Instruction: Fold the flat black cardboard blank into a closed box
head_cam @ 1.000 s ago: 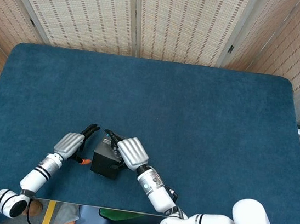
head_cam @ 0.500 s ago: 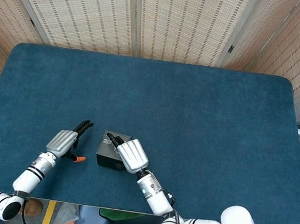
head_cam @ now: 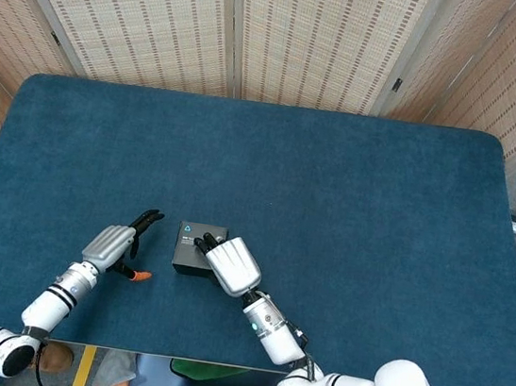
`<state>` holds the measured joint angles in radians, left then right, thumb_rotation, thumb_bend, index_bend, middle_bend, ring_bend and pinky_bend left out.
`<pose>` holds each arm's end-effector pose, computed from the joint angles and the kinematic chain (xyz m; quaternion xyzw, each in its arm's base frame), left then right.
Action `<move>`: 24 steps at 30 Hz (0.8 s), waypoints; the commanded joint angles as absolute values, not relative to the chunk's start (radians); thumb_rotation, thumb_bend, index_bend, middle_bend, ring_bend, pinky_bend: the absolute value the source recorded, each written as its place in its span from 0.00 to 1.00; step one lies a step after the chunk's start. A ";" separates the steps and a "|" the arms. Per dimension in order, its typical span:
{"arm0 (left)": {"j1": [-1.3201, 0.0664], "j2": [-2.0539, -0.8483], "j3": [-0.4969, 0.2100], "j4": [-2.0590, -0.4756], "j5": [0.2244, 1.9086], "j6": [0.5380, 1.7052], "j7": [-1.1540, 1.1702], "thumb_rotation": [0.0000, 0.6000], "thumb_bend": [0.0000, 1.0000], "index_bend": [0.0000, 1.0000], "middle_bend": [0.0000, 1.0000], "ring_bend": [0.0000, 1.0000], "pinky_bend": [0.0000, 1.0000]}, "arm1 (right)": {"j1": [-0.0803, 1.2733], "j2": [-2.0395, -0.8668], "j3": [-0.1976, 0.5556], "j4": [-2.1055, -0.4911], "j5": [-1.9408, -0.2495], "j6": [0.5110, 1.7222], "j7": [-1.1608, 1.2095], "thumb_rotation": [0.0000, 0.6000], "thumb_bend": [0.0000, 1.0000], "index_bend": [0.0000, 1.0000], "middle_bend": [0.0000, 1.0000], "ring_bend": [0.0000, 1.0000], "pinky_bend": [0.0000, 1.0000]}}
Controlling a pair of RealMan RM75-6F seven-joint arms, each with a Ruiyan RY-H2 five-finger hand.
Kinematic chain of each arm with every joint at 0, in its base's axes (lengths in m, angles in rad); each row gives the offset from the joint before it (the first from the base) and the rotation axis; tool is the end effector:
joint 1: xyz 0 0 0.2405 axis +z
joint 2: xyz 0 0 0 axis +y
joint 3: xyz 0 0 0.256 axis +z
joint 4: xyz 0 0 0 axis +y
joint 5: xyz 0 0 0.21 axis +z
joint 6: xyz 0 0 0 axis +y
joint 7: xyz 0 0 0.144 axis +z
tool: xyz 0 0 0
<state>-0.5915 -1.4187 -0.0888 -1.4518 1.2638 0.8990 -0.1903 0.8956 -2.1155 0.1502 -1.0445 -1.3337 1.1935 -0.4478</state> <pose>-0.2284 0.3137 0.0103 -0.6668 -0.5382 -0.3771 0.3514 -0.0354 -0.3007 -0.1370 0.7591 -0.2260 0.4736 0.3851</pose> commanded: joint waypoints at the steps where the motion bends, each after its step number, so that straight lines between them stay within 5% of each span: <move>1: -0.591 -1.418 -0.091 -1.447 1.266 0.897 -0.198 1.00 0.17 0.00 0.00 0.64 0.92 | 0.907 -2.155 0.151 -0.948 -1.388 1.200 -0.412 1.00 0.19 0.40 0.51 0.76 1.00; 6: -0.588 -1.417 -0.093 -1.440 1.270 0.898 -0.204 1.00 0.18 0.00 0.00 0.64 0.92 | 0.905 -2.168 0.159 -0.913 -1.414 1.201 -0.378 1.00 0.24 0.42 0.54 0.76 1.00; 16: -0.536 -1.391 -0.097 -1.463 1.296 1.036 -0.107 1.00 0.18 0.00 0.00 0.53 0.84 | 0.842 -2.010 0.193 -1.146 -1.459 1.279 -0.273 1.00 0.25 0.32 0.36 0.76 1.00; 22: -0.467 -1.374 -0.109 -1.464 1.291 1.207 0.055 1.00 0.18 0.01 0.07 0.36 0.61 | 0.714 -1.798 0.157 -1.381 -1.465 1.371 -0.304 1.00 0.26 0.30 0.35 0.73 1.00; 24: -0.439 -1.376 -0.117 -1.461 1.284 1.275 0.116 1.00 0.18 0.03 0.09 0.31 0.53 | 0.664 -1.710 0.137 -1.467 -1.445 1.387 -0.328 1.00 0.26 0.28 0.35 0.63 0.99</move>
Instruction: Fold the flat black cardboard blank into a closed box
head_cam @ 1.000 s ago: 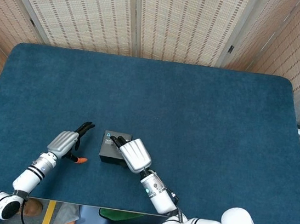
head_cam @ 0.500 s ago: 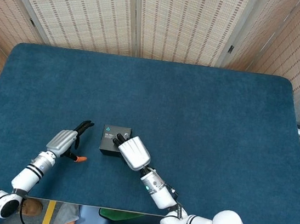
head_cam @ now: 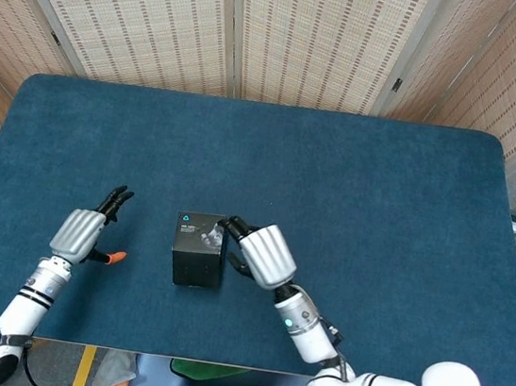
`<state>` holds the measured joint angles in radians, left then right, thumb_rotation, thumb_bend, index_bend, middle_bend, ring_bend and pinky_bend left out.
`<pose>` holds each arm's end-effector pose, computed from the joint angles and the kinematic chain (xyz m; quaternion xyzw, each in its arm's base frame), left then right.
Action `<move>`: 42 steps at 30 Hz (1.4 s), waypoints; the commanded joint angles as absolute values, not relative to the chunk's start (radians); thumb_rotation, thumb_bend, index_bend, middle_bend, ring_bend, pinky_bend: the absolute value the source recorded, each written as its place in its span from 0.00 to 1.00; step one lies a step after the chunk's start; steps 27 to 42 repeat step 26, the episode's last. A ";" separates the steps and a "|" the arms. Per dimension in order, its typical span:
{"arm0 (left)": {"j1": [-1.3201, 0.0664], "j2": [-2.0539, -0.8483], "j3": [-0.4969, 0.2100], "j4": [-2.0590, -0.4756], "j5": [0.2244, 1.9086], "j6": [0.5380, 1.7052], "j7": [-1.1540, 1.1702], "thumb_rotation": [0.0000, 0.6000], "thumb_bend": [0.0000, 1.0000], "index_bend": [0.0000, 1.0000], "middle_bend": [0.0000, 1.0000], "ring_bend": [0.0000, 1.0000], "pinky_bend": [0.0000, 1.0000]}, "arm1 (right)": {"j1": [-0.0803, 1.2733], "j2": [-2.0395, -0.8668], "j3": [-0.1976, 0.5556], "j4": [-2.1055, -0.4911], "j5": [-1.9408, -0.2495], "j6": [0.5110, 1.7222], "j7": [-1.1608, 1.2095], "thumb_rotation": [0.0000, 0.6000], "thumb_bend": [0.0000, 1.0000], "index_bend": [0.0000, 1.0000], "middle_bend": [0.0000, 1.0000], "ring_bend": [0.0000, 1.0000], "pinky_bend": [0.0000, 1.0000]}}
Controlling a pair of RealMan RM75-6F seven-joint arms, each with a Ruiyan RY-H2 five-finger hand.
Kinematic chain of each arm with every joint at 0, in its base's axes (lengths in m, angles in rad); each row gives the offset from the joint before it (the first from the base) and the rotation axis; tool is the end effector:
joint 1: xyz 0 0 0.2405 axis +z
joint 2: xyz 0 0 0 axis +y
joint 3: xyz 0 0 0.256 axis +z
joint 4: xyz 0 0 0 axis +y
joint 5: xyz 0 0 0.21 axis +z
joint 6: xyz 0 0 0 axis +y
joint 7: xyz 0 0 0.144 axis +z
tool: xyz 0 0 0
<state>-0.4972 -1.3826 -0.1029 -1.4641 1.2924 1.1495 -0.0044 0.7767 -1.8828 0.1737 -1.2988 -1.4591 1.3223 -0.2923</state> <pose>-0.2449 0.3067 0.0557 -0.6521 -0.4345 -0.4127 0.4644 -0.0600 -0.3068 -0.0578 0.6911 -0.2583 0.5617 0.3743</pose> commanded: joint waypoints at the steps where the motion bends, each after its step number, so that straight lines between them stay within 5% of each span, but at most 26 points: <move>1: -0.420 -1.376 -0.121 -1.464 1.281 1.317 0.147 1.00 0.18 0.04 0.09 0.30 0.50 | 0.631 -1.649 0.122 -1.528 -1.429 1.395 -0.339 1.00 0.27 0.26 0.35 0.55 0.94; 6: -0.355 -1.342 -0.114 -1.492 1.300 1.426 0.193 1.00 0.18 0.08 0.12 0.23 0.36 | 0.516 -1.407 0.040 -1.719 -1.410 1.414 -0.303 1.00 0.28 0.19 0.27 0.21 0.43; 11: -0.279 -1.286 -0.066 -1.548 1.349 1.500 0.185 1.00 0.18 0.09 0.11 0.17 0.29 | 0.404 -1.223 -0.060 -1.765 -1.473 1.465 -0.181 1.00 0.29 0.04 0.12 0.03 0.23; 25: -0.074 -1.203 0.061 -1.606 1.466 1.666 0.112 1.00 0.18 0.07 0.07 0.10 0.18 | 0.098 -1.142 -0.160 -1.600 -1.564 1.730 0.080 1.00 0.30 0.00 0.08 0.00 0.16; 42: -0.065 -1.200 0.063 -1.607 1.470 1.673 0.108 1.00 0.18 0.06 0.06 0.10 0.18 | 0.088 -1.141 -0.160 -1.598 -1.563 1.732 0.090 1.00 0.30 0.00 0.08 0.00 0.16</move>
